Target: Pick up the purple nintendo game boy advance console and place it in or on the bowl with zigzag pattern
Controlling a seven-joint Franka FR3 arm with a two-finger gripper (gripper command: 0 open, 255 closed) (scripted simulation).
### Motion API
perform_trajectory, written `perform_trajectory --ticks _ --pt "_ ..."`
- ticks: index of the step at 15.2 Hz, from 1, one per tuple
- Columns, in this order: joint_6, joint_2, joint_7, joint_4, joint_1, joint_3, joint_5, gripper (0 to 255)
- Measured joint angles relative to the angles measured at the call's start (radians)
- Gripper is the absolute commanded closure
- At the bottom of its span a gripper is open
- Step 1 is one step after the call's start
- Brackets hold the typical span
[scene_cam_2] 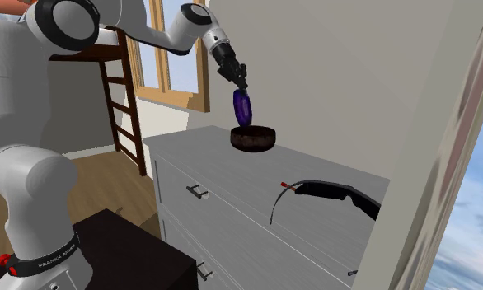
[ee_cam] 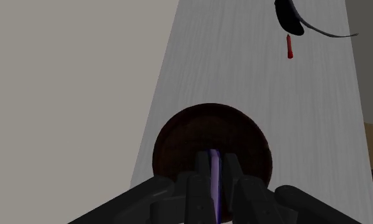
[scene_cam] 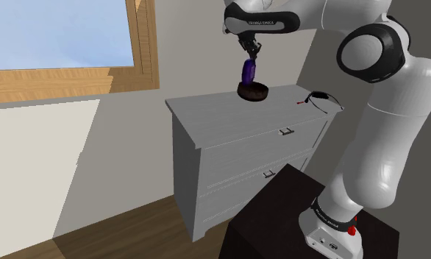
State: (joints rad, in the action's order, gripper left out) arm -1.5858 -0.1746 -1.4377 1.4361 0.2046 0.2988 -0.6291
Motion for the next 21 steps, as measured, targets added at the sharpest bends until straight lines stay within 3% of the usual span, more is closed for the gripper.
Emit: perform_trajectory --ticks 14,21 --pt "-0.141 0.023 0.108 0.196 0.001 -0.002 -0.017 255" --pt "-0.176 0.029 0.132 0.230 0.001 -0.004 -0.023 255"
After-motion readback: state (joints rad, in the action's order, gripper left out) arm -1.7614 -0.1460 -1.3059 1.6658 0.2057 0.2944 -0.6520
